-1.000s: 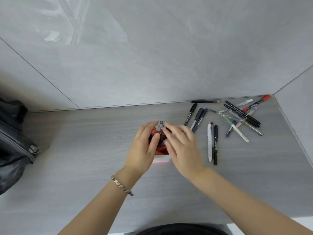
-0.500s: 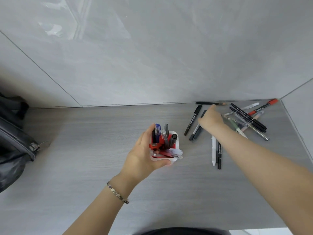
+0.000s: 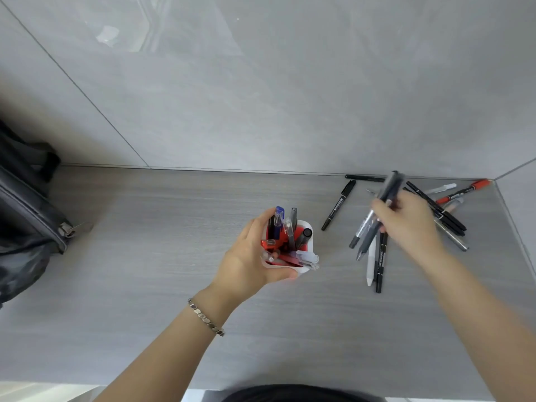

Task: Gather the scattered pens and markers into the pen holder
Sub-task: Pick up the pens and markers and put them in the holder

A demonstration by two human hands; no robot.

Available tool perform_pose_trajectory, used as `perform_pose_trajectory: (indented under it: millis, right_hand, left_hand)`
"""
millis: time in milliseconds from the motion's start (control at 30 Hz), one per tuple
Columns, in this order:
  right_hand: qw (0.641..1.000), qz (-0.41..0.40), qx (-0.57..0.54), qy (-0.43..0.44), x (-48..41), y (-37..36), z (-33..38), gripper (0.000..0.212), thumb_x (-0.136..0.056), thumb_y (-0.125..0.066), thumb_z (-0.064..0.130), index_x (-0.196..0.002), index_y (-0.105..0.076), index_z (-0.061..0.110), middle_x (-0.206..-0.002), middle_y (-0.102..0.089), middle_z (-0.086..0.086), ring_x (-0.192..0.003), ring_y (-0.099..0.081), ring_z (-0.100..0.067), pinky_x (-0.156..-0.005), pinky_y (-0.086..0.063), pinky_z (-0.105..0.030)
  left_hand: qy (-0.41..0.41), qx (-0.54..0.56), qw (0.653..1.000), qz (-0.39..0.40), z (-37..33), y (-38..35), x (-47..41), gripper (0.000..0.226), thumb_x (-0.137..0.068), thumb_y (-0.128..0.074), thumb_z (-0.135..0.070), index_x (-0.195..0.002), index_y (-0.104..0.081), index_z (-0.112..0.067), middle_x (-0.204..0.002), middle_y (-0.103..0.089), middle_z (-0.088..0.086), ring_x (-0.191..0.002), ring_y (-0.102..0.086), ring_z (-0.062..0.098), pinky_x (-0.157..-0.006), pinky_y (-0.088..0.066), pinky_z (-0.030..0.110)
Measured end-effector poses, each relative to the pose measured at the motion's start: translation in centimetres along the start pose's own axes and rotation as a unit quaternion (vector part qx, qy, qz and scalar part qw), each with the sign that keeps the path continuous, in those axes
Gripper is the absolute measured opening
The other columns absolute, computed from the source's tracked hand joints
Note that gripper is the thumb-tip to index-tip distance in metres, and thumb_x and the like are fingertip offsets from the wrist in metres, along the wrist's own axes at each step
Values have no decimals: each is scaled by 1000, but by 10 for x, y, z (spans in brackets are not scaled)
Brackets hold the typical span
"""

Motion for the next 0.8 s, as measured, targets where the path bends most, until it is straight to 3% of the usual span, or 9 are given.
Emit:
perform_pose_trajectory:
  millis: [100, 167, 267, 333, 433, 533, 633, 700, 800]
  right_hand:
    - [991, -11, -123, 59, 44, 25, 32, 9, -86, -54, 3, -91, -57, -4, -64, -65, 1, -40, -56, -3, -41, -42, -8]
    - [974, -10, -209, 87, 68, 28, 46, 9, -86, -53, -4, -93, -55, -2, -66, -70, 9, -46, -58, -6, -45, -48, -12]
    - [949, 21, -282, 141, 87, 9, 64, 26, -80, -61, -9, -87, -51, 14, -71, -72, 13, -63, -66, -6, -57, -56, -19]
    - [960, 59, -220, 162, 88, -20, 64, 21, -78, -64, -3, -85, -55, 15, -74, -70, 6, -71, -68, -6, -67, -56, -23]
    - [978, 95, -98, 158, 89, -61, 55, 23, -78, -66, 0, -86, -56, 18, -73, -68, 3, -71, -66, -5, -63, -45, -9]
    - [979, 52, -78, 180, 90, -71, 56, 44, -76, -67, 3, -108, -50, 27, -86, -64, 5, -80, -59, -10, -68, -41, -2]
    - [957, 11, -44, 286, 91, -67, 66, 43, -78, -58, 20, -116, -44, 35, -87, -55, 19, -79, -51, -10, -80, -38, -7]
    - [945, 12, -19, 327, 91, -69, 66, 30, -83, -54, 33, -113, -49, 31, -97, -52, 15, -88, -50, -11, -85, -38, -12]
    - [934, 0, -69, 351, 95, -67, 60, 35, -91, -43, 45, -116, -48, 21, -117, -48, 6, -109, -49, -15, -97, -39, -23]
  left_hand:
    - [-4, 8, 1000, -5, 1, -2, -1, 97, -54, -85, -32, -129, -24, -44, -119, -38, -26, -108, -40, -7, -78, -30, -7]
    - [-6, 14, 1000, -4, 2, -3, -2, 97, -54, -85, -32, -129, -25, -44, -117, -38, -32, -108, -40, -10, -80, -30, -7]
    - [-11, 12, 1000, -3, 2, -3, -2, 98, -52, -86, -34, -124, -22, -50, -116, -35, -36, -102, -42, -15, -82, -28, -6]
    - [-16, 5, 1000, -4, 1, -3, -3, 100, -51, -86, -35, -129, -25, -44, -120, -41, -26, -106, -40, -13, -87, -33, 5]
    - [-20, 2, 1000, -7, 1, -3, -3, 103, -51, -87, -31, -132, -25, -41, -123, -42, -17, -111, -40, -8, -95, -37, 20]
    - [-18, 6, 1000, -5, 0, -3, -2, 103, -52, -87, -28, -135, -26, -37, -122, -40, -16, -114, -43, -1, -95, -38, 24]
    - [-20, 11, 1000, -4, -1, -3, -2, 103, -53, -86, -27, -135, -26, -36, -119, -40, -19, -115, -43, 1, -93, -38, 20]
    - [-20, 19, 1000, -5, -1, -3, -1, 101, -53, -86, -26, -131, -24, -44, -117, -39, -25, -113, -43, -2, -89, -37, 13]
    - [-20, 19, 1000, -7, -1, -2, -1, 99, -52, -87, -26, -126, -24, -46, -119, -40, -22, -112, -43, -2, -91, -37, 18]
Point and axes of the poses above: each hand's wrist, its own x-axis away from the middle knuckle, its own y-axis out of the back of the hand, z = x × y, the point moved 6 cm from there along -x, towards the middle knuckle
